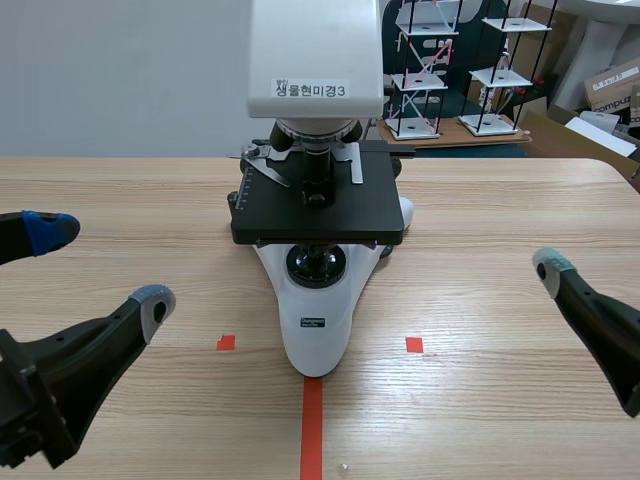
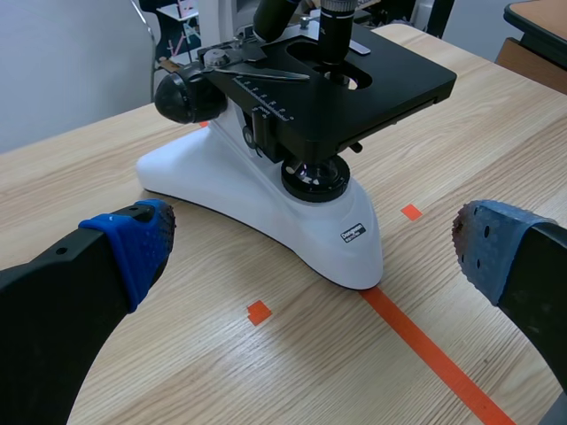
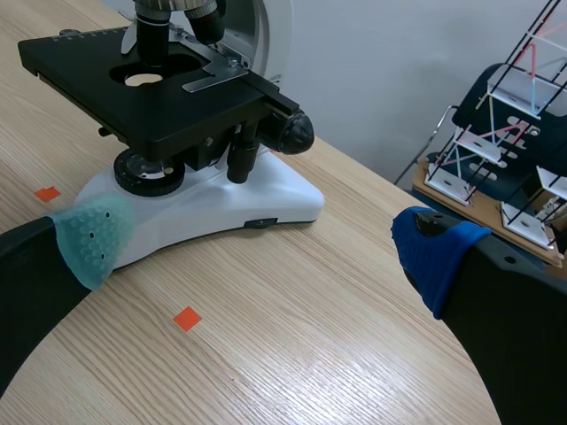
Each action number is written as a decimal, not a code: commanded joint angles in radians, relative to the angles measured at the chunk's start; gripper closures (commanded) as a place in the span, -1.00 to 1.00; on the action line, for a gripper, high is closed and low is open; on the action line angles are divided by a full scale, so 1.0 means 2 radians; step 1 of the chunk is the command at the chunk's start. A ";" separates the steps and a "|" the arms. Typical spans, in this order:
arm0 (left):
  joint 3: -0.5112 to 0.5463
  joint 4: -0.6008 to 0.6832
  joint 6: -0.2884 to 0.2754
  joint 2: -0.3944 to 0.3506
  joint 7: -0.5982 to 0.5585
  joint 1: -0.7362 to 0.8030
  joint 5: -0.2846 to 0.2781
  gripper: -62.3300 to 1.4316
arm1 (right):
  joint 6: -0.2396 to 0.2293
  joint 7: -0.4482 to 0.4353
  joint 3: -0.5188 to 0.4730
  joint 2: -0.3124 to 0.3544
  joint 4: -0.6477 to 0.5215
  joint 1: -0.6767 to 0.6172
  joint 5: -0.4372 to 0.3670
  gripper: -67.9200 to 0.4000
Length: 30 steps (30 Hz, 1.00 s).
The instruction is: Return to the home posture
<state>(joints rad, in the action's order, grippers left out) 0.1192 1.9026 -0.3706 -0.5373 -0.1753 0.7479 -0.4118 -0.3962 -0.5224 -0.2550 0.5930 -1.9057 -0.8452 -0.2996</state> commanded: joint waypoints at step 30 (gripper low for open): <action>0.002 0.010 -0.001 0.001 -0.008 -0.002 -0.005 -1.00 | 0.004 -0.008 -0.001 -0.020 -0.003 0.007 0.014 -0.90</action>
<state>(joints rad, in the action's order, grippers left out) 0.1192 1.9026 -0.3706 -0.5373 -0.1761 0.7479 -0.4118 -0.3958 -0.5198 -0.2535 0.5457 -1.9057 -0.8429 -0.2581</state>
